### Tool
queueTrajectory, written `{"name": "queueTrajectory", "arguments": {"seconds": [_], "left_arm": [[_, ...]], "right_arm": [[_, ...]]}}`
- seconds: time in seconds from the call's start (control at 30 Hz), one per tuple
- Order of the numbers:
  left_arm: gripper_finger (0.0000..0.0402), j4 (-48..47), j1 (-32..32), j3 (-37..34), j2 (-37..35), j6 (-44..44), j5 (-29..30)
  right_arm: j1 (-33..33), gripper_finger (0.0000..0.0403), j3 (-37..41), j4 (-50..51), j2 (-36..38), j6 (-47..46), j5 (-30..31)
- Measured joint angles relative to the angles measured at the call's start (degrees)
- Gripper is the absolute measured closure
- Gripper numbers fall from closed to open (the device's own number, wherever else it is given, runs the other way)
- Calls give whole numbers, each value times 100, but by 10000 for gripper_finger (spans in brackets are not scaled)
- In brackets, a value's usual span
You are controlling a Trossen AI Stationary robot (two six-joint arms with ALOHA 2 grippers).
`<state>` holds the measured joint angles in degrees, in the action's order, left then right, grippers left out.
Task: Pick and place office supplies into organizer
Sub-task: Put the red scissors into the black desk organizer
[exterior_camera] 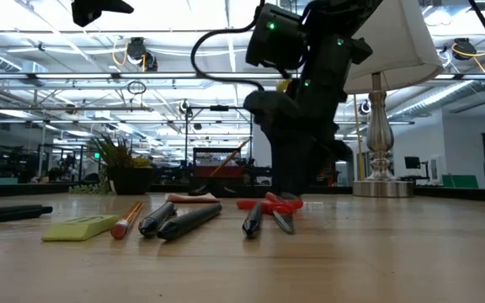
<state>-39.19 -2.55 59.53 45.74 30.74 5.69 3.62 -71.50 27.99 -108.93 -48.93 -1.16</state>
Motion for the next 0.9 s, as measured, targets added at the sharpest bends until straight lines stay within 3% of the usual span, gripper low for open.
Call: {"name": "queueTrajectory", "arguments": {"seconds": [0.57, 0.9], "left_arm": [[169, 0, 0, 0, 0, 105, -4], [169, -1, 0, 0, 0, 45, -7]], "right_arm": [[79, 248, -4, 233, -2, -43, 277], [79, 248, -393, 637, 87, 16, 412]]}}
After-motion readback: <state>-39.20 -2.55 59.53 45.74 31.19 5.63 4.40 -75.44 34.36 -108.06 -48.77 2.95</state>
